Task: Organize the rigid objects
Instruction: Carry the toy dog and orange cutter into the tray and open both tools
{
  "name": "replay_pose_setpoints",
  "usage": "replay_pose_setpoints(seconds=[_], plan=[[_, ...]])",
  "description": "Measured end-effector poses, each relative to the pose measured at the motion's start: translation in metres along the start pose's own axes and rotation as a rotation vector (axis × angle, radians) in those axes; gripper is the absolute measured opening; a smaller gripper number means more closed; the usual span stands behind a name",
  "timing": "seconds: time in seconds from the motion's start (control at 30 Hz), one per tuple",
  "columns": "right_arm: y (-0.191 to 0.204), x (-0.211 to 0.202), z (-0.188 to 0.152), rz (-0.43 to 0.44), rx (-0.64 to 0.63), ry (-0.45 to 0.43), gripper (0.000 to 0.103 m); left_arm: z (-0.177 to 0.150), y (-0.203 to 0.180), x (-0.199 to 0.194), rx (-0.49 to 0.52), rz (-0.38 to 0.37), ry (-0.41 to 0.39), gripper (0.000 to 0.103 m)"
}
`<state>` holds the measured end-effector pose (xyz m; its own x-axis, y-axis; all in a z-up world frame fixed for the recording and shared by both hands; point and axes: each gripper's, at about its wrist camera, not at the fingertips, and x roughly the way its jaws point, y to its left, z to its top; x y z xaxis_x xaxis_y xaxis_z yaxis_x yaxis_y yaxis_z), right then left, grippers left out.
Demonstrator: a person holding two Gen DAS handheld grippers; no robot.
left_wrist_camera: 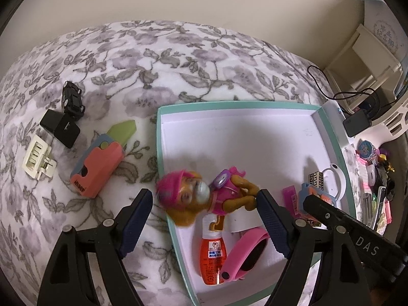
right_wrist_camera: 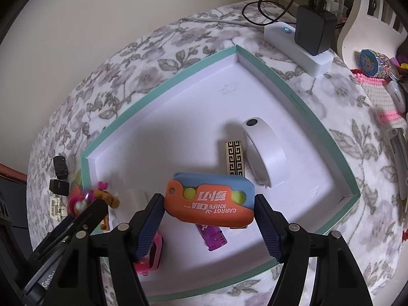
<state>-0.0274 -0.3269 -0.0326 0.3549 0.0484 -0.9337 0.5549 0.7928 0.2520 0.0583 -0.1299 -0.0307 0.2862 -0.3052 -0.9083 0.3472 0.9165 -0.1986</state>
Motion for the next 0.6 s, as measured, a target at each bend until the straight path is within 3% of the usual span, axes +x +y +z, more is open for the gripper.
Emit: replay_pose_setpoints(seconds=[0.17, 0.33, 0.47, 0.6], plan=[[0.001, 0.001, 0.000, -0.007, -0.007, -0.001, 0.074, 0.001, 0.000, -0.003, 0.008, 0.029, -0.022, 0.094], [0.000, 0.001, 0.000, -0.022, -0.012, -0.010, 0.075, 0.003, 0.006, -0.006, -0.013, 0.046, -0.045, 0.094], [-0.001, -0.004, 0.003, -0.032, -0.013, -0.045, 0.092, 0.004, 0.013, -0.010, -0.041, 0.059, -0.065, 0.094], [-0.003, -0.006, 0.004, -0.031, -0.008, -0.058, 0.092, 0.006, 0.021, -0.012, -0.074, 0.076, -0.075, 0.094]])
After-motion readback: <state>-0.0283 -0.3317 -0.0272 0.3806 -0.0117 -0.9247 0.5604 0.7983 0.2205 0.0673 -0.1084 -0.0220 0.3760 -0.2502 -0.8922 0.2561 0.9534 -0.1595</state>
